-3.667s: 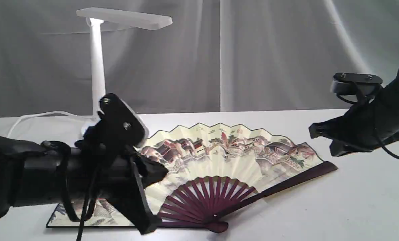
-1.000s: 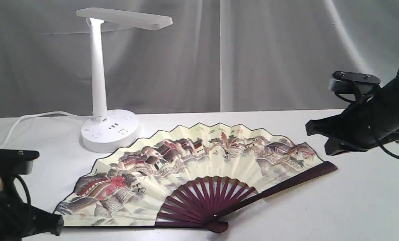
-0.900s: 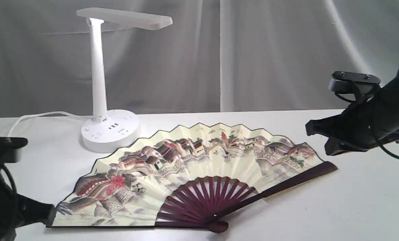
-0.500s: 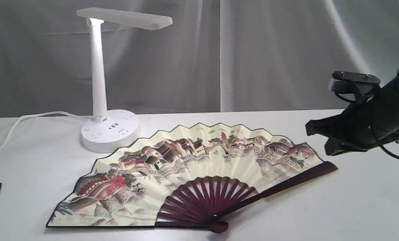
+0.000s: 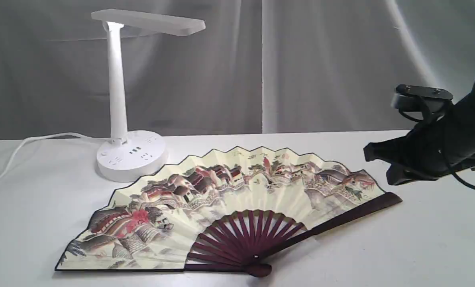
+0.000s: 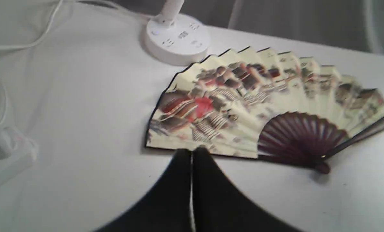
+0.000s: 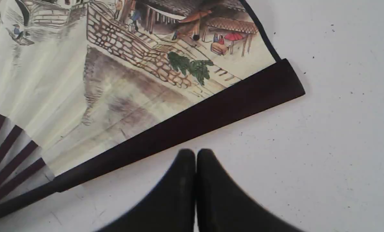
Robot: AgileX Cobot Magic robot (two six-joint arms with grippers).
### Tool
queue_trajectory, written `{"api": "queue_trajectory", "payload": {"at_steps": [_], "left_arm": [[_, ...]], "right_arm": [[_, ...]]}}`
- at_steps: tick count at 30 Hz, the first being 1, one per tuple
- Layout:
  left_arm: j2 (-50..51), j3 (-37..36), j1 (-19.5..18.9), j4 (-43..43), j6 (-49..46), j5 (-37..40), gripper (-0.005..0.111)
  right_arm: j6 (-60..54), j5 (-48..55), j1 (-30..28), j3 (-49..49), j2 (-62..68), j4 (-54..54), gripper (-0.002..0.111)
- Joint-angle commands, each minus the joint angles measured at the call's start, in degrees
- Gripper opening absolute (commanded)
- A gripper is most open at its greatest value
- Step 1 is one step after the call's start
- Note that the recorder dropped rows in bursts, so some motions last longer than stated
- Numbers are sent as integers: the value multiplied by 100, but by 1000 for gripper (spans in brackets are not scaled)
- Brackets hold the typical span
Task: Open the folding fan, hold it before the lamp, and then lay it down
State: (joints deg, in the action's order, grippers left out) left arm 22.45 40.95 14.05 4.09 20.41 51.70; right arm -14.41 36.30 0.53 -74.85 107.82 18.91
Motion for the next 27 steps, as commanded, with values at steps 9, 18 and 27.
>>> {"api": "queue_trajectory", "payload": {"at_steps": [9, 18, 27], "left_arm": [[-1886, -37, -6, -181, -297, 530, 0], [-2245, -80, -6, -337, -948, 1248, 0], [-2245, -541, -6, 94, -1012, -156, 0]], "right_arm": [[-97, -6, 13, 41, -54, 15, 0], [-179, -75, 13, 41, -54, 15, 0], [-291, -52, 13, 50, -191, 15, 0]]}}
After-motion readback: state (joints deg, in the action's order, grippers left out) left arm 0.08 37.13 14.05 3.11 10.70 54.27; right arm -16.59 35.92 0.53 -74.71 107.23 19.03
